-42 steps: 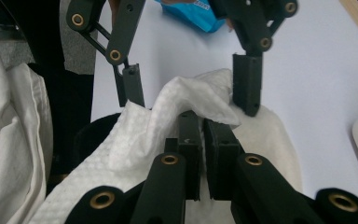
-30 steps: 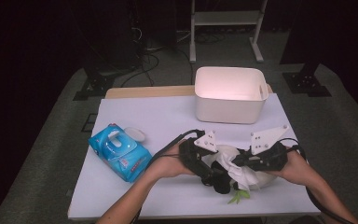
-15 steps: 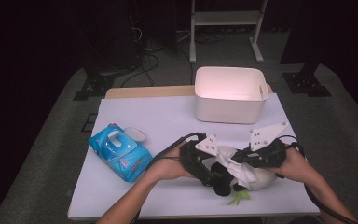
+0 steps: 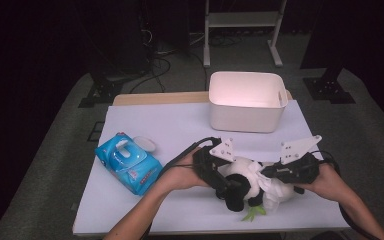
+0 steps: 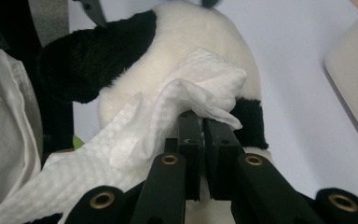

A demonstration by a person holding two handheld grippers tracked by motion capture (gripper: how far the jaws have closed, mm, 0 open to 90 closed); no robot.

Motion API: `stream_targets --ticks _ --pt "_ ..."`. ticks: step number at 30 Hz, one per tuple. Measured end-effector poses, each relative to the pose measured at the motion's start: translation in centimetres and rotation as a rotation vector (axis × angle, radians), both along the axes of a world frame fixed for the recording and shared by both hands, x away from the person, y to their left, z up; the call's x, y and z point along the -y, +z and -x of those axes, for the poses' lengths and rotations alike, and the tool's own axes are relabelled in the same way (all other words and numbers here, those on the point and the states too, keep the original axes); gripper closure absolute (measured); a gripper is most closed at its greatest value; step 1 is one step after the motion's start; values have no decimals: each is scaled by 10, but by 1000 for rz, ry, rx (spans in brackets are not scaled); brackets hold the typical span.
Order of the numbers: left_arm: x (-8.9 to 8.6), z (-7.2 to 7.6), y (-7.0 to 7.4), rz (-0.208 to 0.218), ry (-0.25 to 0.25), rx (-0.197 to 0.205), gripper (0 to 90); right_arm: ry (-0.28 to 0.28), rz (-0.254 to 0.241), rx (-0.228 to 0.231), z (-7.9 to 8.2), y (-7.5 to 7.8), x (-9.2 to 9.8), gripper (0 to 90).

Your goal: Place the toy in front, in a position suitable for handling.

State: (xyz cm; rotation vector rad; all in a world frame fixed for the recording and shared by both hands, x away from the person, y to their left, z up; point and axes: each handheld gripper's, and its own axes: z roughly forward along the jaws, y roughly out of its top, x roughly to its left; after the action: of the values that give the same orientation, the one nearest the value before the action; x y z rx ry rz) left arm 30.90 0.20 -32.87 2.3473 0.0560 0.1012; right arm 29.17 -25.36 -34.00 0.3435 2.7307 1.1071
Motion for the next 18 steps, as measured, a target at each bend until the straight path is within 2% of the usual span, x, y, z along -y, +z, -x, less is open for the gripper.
stream_targets --ticks 2,3,6,9,10,12,15,18 --pt "4 -1 -3 -25 -16 -14 258 18 6 17 3 2 -6 850" --pt "5 -1 -5 -21 -19 -31 260 24 10 25 4 3 -8 850" --pt "8 2 -9 -27 -39 -43 263 41 1 39 4 6 -16 850" --pt "10 8 -10 -44 -51 -29 264 64 -16 43 0 9 -26 850" --pt "10 8 -10 -52 -48 -20 265 72 -11 44 -1 9 -29 849" --pt "9 8 -11 -44 -41 -29 267 76 2 43 -2 10 -32 850" --pt "10 8 -12 -34 -43 -31 269 62 11 35 -2 10 -25 850" --pt "11 7 -12 -36 -45 -32 270 22 42 27 -1 6 -10 850"
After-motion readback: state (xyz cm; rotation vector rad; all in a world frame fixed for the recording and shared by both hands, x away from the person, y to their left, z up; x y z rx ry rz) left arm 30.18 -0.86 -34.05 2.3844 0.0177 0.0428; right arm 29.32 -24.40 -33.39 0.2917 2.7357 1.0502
